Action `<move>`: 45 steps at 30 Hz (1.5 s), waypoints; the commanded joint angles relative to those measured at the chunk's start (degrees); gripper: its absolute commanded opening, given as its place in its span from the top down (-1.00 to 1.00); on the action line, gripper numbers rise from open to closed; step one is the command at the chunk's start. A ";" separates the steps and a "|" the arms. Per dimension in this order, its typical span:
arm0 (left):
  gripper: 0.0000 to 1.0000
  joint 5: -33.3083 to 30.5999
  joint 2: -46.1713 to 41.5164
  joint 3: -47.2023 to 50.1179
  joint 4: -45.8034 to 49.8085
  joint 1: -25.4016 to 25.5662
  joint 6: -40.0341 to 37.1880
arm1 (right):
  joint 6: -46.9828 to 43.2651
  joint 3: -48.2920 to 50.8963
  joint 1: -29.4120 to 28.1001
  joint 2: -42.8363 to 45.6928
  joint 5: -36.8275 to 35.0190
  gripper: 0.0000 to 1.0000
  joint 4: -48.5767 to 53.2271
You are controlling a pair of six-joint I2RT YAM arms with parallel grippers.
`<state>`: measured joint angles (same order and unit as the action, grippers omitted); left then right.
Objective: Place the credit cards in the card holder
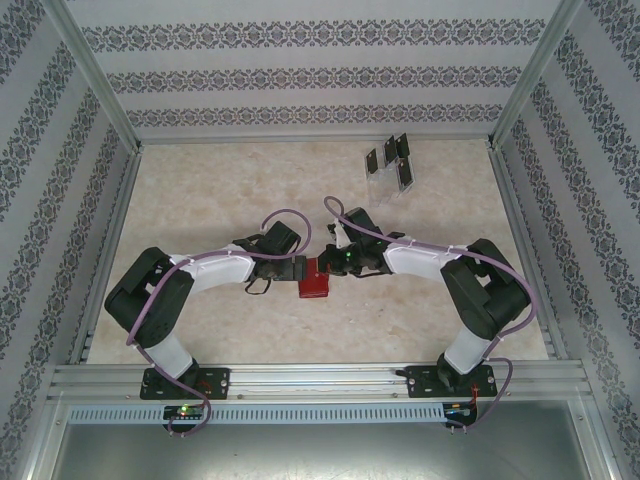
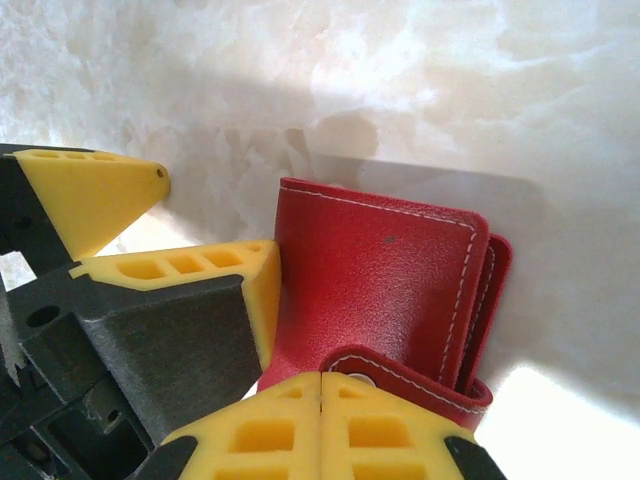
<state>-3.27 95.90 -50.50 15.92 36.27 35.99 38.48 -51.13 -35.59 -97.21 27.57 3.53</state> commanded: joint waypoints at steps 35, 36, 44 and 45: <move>-1.00 2.47 2.74 1.99 -1.92 -0.25 -1.11 | 2.29 2.96 -1.65 -5.27 1.14 1.00 -3.98; -1.00 2.52 2.85 1.99 -1.94 -0.24 -1.13 | 2.47 3.06 -1.59 -5.14 1.41 1.00 -4.26; -1.00 2.58 2.98 1.61 -1.86 -0.22 -1.19 | 2.65 2.97 -1.44 -0.57 1.39 1.00 -3.42; -1.00 2.65 3.04 1.58 -1.83 -0.23 -1.24 | 2.65 2.89 -1.47 -0.13 1.36 1.00 -3.25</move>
<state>-3.29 95.90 -50.46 15.90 36.27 35.97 40.64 -48.95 -37.60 -99.83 29.39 -0.47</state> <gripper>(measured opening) 0.999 0.058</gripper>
